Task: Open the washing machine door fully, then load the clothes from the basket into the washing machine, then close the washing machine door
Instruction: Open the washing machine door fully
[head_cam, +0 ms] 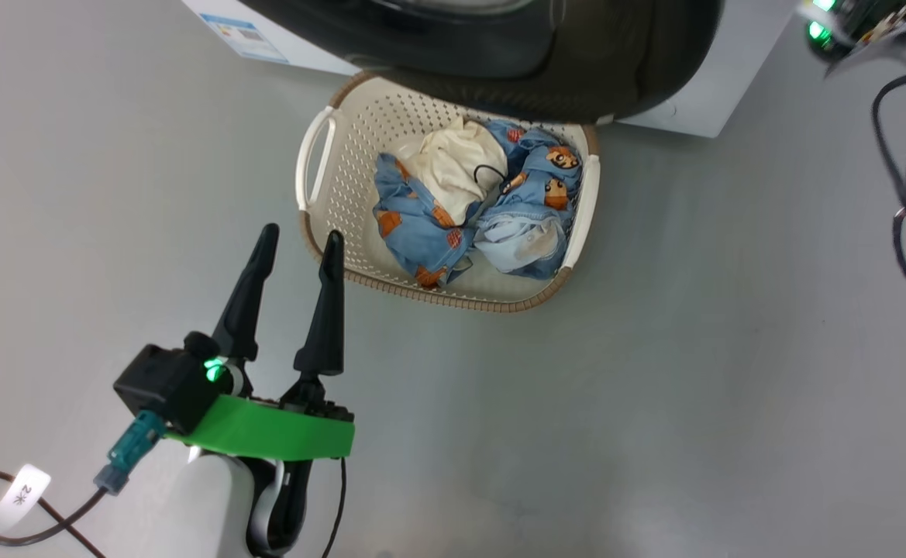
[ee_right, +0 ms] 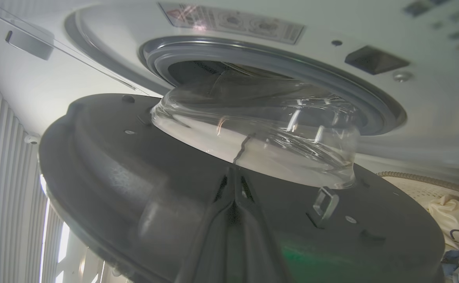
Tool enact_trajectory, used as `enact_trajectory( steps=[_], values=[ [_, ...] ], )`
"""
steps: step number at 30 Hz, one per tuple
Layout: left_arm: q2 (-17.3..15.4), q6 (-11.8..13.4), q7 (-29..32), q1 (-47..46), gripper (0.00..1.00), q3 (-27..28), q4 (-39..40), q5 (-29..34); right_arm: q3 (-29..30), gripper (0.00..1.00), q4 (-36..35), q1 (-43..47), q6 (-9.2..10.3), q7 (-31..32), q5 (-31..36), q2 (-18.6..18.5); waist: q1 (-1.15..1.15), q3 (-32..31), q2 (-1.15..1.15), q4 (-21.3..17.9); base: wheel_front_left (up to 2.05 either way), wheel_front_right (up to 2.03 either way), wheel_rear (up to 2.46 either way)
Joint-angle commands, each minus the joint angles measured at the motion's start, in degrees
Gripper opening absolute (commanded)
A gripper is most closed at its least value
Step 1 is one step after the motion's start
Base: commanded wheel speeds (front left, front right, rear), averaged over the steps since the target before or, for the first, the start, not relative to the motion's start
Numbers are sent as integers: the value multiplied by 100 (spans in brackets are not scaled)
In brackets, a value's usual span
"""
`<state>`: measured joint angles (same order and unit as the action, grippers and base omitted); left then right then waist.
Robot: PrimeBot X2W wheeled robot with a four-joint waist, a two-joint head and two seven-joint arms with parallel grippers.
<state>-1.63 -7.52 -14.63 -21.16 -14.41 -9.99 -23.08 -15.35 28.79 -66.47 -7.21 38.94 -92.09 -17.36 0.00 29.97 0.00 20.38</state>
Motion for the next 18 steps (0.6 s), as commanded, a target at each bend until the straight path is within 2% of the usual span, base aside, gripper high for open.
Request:
enact_trajectory(
  steps=[1,18],
  values=[
    [-125,3,-37,93,100,217,77,46,-117,0,-195,220,-28,88,98,217,1,-104,0,-37,0,0,0],
    [-125,3,-37,472,100,406,38,176,-578,0,-632,1192,-28,407,124,562,1,-671,0,-141,0,0,0]
  ],
)
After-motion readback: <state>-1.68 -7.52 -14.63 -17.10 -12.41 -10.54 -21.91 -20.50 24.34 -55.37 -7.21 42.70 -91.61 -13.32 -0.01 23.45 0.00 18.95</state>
